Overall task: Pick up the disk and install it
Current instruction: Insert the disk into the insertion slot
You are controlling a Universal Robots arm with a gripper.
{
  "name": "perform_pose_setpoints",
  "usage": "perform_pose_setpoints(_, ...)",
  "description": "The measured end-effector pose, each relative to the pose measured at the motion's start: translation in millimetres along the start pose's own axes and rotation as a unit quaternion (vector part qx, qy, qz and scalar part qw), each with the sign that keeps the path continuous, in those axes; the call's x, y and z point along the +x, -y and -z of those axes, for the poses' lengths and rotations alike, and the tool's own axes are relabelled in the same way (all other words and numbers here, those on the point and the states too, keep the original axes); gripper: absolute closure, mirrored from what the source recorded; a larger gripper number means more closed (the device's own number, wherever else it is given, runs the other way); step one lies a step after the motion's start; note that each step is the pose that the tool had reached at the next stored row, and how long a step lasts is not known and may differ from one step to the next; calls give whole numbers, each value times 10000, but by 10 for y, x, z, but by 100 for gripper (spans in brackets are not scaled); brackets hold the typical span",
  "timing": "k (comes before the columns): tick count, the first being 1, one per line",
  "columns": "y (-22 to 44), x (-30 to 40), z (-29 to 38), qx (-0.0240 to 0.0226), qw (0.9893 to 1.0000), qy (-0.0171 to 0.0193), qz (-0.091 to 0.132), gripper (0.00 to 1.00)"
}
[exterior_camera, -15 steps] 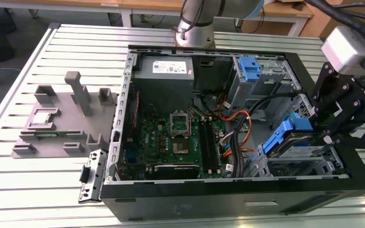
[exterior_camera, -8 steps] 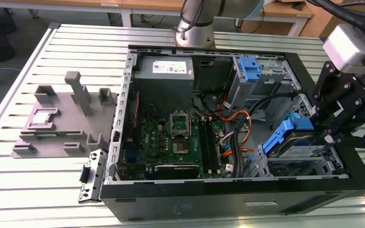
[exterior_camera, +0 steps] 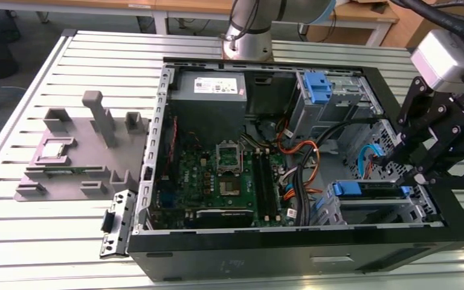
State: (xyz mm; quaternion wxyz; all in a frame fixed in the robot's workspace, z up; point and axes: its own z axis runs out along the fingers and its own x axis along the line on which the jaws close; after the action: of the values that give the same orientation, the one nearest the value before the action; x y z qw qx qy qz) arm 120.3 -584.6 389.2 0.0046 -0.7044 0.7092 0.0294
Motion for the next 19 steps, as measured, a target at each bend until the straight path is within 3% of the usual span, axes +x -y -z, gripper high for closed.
perform_pose_setpoints(4, -9, -1, -2, 17, 10000, 1, 4, 58)
perform_pose_setpoints(8, -30, 2, -32, 120, 9999, 1, 45, 58)
perform_pose_setpoints(10, -43, 2, -51, 150, 9999, 1, 61, 58)
perform_pose_setpoints(19, -70, -12, -207, 156, 9999, -26, 63, 58)
